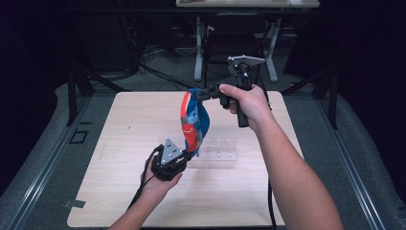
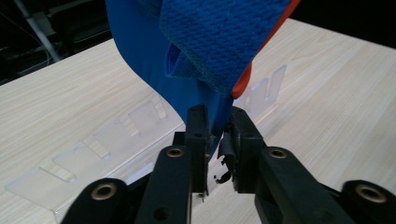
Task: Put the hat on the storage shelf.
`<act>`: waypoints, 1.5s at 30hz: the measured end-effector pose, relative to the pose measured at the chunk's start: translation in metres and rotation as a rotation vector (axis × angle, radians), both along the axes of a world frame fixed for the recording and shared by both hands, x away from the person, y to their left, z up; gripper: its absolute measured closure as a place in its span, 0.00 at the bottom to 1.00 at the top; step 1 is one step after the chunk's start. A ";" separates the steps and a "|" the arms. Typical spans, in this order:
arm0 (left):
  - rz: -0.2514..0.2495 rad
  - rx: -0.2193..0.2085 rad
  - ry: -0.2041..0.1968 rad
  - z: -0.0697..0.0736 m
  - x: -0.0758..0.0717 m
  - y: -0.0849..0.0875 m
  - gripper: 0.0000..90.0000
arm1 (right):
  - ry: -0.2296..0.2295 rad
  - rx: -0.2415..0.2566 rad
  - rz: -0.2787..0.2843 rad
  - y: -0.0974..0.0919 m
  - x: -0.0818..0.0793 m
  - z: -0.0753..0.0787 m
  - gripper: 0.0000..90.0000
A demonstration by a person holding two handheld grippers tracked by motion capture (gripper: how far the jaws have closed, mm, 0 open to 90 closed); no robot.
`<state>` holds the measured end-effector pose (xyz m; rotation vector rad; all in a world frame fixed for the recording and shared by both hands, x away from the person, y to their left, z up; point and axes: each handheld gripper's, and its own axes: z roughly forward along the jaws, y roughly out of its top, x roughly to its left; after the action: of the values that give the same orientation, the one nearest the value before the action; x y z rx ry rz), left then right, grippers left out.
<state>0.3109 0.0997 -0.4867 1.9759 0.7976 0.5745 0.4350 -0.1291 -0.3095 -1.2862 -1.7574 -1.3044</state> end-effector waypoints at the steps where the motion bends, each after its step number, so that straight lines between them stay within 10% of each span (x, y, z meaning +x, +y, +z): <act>1: 0.003 0.005 0.001 0.000 0.000 -0.001 0.92 | -0.003 0.002 0.000 0.001 0.000 0.000 1.00; 15: 0.044 0.011 0.010 -0.005 -0.001 -0.011 0.98 | -0.007 -0.009 0.026 0.014 -0.004 -0.002 1.00; 45: 0.055 -0.028 0.078 -0.030 0.008 -0.003 0.97 | 0.035 -0.081 -0.059 -0.020 0.001 -0.036 1.00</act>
<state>0.3185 0.0971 -0.5164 1.9653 0.9060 0.5183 0.4357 -0.1496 -0.3452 -1.4071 -1.7767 -1.2455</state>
